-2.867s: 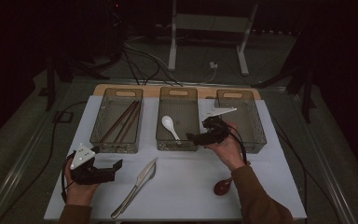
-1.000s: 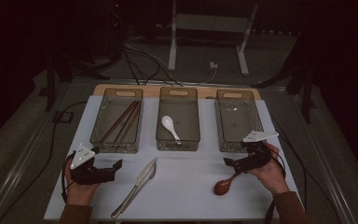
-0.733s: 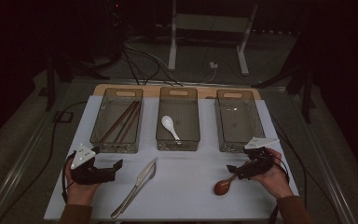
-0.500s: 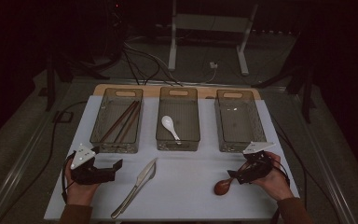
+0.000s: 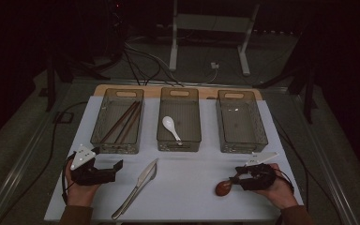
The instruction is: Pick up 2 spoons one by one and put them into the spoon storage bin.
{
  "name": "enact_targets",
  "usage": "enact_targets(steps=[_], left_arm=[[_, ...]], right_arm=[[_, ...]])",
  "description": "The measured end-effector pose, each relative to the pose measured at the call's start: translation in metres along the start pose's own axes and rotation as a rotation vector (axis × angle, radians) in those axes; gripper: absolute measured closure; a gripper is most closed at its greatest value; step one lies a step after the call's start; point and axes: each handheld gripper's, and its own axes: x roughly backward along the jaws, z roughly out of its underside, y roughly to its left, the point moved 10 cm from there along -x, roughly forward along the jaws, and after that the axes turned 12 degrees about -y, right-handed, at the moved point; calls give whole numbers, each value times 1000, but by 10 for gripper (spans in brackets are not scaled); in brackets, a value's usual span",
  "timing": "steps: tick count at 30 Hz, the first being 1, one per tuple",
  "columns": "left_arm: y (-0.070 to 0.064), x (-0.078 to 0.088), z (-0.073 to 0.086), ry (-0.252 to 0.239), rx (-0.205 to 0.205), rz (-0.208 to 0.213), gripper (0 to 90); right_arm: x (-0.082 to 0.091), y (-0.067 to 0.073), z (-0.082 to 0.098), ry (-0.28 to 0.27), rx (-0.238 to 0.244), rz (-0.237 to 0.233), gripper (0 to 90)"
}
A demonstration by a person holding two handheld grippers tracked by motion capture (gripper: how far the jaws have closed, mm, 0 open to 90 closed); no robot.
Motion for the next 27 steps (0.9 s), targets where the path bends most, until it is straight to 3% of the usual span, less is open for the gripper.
enact_targets(steps=[3, 6, 20, 27], left_arm=[[0, 0, 0, 0, 0, -1, 7], [0, 0, 0, 0, 0, -1, 7], [1, 0, 0, 1, 0, -5, 7], [1, 0, 0, 3, 1, -6, 7]], right_arm=[[4, 8, 1, -10, 33, -26, 798], [8, 13, 1, -14, 58, -35, 900], [6, 35, 23, 52, 115, -70, 900], [0, 48, 35, 100, 154, -114, 900]])
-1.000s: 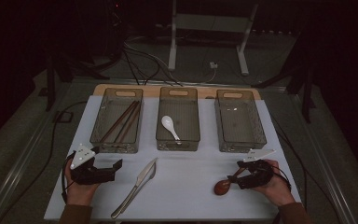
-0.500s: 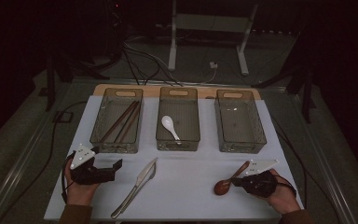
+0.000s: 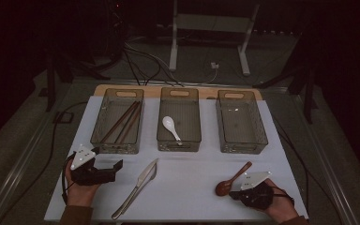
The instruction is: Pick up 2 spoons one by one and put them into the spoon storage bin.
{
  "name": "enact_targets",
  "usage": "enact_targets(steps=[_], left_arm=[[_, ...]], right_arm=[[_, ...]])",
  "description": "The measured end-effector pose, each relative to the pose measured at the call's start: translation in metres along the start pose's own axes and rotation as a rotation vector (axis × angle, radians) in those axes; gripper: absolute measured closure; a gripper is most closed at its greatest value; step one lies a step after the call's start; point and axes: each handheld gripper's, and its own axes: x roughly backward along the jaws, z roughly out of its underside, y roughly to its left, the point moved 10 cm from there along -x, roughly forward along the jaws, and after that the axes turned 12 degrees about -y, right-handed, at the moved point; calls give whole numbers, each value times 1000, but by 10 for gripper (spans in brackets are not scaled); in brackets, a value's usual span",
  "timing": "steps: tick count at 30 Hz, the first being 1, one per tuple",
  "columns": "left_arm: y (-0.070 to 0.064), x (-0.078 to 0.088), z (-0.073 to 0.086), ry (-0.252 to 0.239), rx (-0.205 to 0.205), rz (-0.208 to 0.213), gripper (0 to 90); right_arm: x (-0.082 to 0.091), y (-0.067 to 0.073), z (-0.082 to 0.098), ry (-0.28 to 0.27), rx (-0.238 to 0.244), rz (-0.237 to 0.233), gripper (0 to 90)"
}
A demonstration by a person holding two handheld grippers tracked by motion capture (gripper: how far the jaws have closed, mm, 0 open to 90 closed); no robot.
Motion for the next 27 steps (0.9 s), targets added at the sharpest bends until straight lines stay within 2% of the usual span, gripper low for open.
enact_targets(steps=[3, 7, 12, 19, 22, 27], left_arm=[[0, 0, 0, 1, 0, 0, 7], [0, 0, 0, 1, 0, 0, 7], [0, 0, 0, 0, 1, 0, 7], [0, 0, 0, 2, 0, 0, 7], [0, 0, 0, -2, 1, -1, 7], [1, 0, 0, 0, 1, -2, 7]], right_arm=[[-5, 2, 0, 16, 32, -13, 900], [-12, 0, -5, 15, 49, -8, 900], [-23, -7, -15, 9, 47, 11, 900], [-37, -25, -29, 8, 52, 87, 900], [-42, -33, -34, 2, 13, 126, 900], [-48, -49, -39, -13, -17, 185, 900]])
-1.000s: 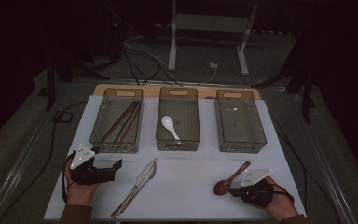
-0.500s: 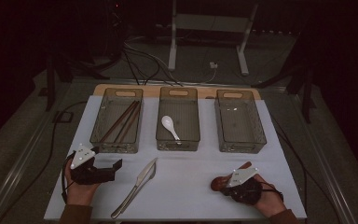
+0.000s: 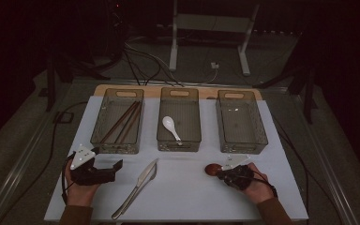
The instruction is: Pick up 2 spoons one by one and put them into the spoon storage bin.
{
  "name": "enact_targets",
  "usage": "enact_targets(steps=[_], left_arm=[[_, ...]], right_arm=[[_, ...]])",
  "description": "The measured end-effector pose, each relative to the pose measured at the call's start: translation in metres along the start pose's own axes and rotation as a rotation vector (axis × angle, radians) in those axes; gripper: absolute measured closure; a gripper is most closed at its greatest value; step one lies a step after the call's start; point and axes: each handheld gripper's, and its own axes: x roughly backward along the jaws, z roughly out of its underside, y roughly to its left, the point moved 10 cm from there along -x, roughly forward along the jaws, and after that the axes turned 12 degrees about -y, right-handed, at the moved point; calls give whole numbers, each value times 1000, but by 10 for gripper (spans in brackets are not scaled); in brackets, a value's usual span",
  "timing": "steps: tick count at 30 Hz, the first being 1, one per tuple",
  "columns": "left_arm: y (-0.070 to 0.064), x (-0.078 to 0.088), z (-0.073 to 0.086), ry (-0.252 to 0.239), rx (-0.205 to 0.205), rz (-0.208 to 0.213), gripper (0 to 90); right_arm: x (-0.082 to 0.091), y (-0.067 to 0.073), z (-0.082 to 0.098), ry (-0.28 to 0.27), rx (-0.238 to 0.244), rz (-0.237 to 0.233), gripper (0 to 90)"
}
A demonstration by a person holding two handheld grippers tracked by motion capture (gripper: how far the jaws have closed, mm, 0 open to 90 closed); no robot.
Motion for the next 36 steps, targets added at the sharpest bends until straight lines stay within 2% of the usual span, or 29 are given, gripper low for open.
enact_targets(steps=[5, 8, 11, 15, 19, 21, 25, 27, 36], left_arm=[[0, 0, 0, -1, 1, -1, 7], [0, 0, 0, -1, 1, -1, 7], [0, 0, 0, 0, 1, 1, 7], [0, 0, 0, -1, 2, -1, 7], [0, 0, 0, 0, 3, 0, 7], [0, 0, 0, 0, 3, -1, 7], [0, 0, 0, 0, 4, 0, 7], [0, 0, 0, 0, 3, 0, 7], [0, -1, 1, 2, 5, 0, 7]], right_arm=[[-1, -5, -2, -18, -37, 2, 900], [4, -6, -7, -66, -79, -9, 898], [13, -12, -15, -136, -137, -8, 772], [25, -23, -24, -216, -201, 20, 513], [33, -36, -27, -248, -258, 73, 287], [36, -41, -27, -255, -289, 92, 201], [39, -49, -23, -251, -305, 127, 106], [40, -50, -21, -235, -304, 116, 65], [29, -51, -8, -123, -256, 101, 57]])
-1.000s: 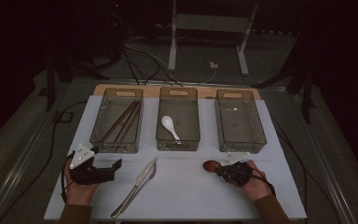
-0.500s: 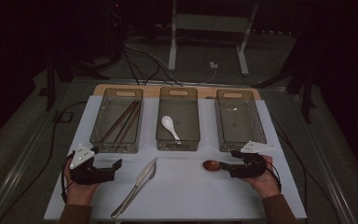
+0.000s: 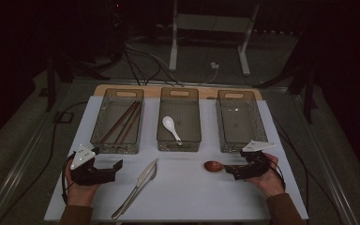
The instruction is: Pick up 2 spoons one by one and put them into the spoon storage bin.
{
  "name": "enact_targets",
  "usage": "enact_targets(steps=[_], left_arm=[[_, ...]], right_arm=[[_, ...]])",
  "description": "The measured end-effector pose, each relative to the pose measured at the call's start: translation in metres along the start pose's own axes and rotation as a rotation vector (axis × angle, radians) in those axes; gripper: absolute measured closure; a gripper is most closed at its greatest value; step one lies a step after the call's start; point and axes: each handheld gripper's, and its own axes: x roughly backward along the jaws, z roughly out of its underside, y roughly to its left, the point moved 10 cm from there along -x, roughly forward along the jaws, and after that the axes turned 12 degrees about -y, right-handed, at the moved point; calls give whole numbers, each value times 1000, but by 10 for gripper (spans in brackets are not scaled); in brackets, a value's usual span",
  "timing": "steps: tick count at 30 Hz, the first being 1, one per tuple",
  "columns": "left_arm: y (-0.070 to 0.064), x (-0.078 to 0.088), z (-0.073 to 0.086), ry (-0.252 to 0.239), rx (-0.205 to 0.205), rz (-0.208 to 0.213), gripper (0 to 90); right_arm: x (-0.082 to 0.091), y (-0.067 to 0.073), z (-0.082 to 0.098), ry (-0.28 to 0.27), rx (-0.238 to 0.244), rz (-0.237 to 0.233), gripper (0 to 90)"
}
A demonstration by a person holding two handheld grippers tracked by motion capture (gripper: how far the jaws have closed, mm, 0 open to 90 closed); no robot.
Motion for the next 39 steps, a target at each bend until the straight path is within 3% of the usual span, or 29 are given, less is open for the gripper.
enact_targets(steps=[7, 12, 13, 15, 24, 27, 32, 39], left_arm=[[0, 0, 0, -1, 3, 1, 7], [1, 0, 0, -2, 4, 0, 7], [1, 0, 0, -2, 4, 0, 7], [1, 0, 0, -2, 3, 0, 7], [0, 0, 0, -1, 4, -1, 7], [0, 0, 0, 1, 4, 0, 7], [1, 0, 0, 1, 6, -2, 7], [1, 0, 0, 1, 5, -3, 7]], right_arm=[[-13, 2, 15, 98, 69, -21, 176], [-21, 3, 23, 139, 110, -29, 363], [-22, 4, 24, 144, 113, -30, 368], [-21, 5, 23, 139, 122, -52, 490], [-15, 16, 26, 157, 186, -100, 795], [-15, 18, 26, 171, 202, -98, 819], [-15, 18, 25, 170, 190, -89, 825], [-12, 20, 19, 129, 158, -75, 828]])
